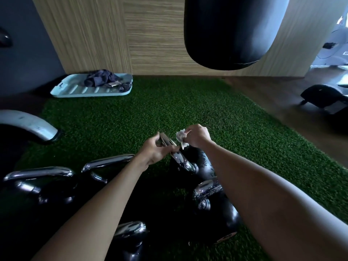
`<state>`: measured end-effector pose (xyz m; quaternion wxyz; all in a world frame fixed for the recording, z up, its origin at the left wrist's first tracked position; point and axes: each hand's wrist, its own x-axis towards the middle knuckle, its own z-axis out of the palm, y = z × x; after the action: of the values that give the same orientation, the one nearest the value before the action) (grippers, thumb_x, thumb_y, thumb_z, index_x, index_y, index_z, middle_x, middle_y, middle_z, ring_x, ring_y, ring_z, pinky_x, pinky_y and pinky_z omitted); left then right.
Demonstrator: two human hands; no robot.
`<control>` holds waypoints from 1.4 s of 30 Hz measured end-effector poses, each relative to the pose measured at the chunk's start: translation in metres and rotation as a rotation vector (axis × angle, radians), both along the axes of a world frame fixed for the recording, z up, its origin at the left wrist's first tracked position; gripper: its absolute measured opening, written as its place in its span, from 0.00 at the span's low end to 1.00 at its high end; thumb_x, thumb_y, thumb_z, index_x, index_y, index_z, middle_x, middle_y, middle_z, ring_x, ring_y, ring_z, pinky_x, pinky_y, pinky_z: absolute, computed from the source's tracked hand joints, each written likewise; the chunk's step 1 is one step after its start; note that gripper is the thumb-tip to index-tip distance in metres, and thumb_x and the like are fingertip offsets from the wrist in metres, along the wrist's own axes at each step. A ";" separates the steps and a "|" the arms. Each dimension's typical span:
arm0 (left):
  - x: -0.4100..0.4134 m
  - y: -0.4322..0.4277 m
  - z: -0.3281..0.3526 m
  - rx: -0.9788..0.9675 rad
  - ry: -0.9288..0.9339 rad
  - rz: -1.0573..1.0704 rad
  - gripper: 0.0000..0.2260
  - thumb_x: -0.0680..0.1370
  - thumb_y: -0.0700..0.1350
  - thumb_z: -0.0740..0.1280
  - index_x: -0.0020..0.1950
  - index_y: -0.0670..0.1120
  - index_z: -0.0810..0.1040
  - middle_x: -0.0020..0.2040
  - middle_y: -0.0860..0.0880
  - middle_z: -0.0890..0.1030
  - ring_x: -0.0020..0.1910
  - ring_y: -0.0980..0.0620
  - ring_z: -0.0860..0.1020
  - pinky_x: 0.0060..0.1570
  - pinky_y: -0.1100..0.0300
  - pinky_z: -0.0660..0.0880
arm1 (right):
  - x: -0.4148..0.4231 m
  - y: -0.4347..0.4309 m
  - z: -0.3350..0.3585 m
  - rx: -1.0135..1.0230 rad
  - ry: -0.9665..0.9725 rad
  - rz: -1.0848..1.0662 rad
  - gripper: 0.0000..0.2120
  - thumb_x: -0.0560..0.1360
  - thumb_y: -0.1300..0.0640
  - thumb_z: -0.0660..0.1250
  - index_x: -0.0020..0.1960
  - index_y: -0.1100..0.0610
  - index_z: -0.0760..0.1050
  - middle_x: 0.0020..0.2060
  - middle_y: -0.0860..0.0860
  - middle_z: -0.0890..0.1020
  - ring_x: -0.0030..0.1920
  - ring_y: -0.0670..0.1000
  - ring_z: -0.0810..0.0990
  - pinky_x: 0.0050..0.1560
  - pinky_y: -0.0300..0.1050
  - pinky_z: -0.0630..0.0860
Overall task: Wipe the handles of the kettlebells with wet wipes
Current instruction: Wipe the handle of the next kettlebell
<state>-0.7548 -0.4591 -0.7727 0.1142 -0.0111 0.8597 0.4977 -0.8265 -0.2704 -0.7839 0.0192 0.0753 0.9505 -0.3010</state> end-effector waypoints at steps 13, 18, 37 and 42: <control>0.014 -0.023 -0.003 0.046 0.017 -0.068 0.28 0.72 0.54 0.78 0.69 0.49 0.76 0.56 0.59 0.80 0.56 0.58 0.79 0.39 0.77 0.70 | 0.001 -0.050 0.008 -0.069 0.081 0.216 0.11 0.77 0.57 0.72 0.57 0.46 0.85 0.48 0.47 0.87 0.32 0.39 0.76 0.22 0.27 0.65; 0.013 -0.029 -0.005 0.071 0.006 -0.090 0.19 0.71 0.58 0.78 0.57 0.51 0.80 0.50 0.56 0.83 0.51 0.57 0.80 0.45 0.63 0.70 | 0.012 -0.056 0.028 -0.007 0.182 0.427 0.12 0.79 0.60 0.69 0.60 0.51 0.84 0.53 0.48 0.86 0.42 0.43 0.80 0.30 0.24 0.69; 0.012 -0.037 0.000 0.066 -0.066 -0.180 0.54 0.68 0.59 0.78 0.84 0.46 0.50 0.67 0.49 0.80 0.65 0.54 0.76 0.62 0.59 0.66 | 0.060 -0.017 0.040 -0.121 0.016 0.486 0.11 0.74 0.60 0.75 0.55 0.50 0.85 0.38 0.47 0.86 0.32 0.46 0.78 0.33 0.42 0.73; 0.010 -0.034 0.001 0.024 -0.008 -0.145 0.51 0.70 0.59 0.78 0.83 0.45 0.52 0.71 0.46 0.77 0.62 0.59 0.73 0.59 0.64 0.66 | 0.082 0.011 0.032 -0.110 -0.062 0.534 0.07 0.73 0.61 0.76 0.50 0.52 0.86 0.35 0.46 0.86 0.30 0.41 0.78 0.34 0.37 0.74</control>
<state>-0.7446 -0.4936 -0.7722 0.1534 0.0505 0.8519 0.4982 -0.7445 -0.2590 -0.7515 0.1310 -0.1700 0.9179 -0.3338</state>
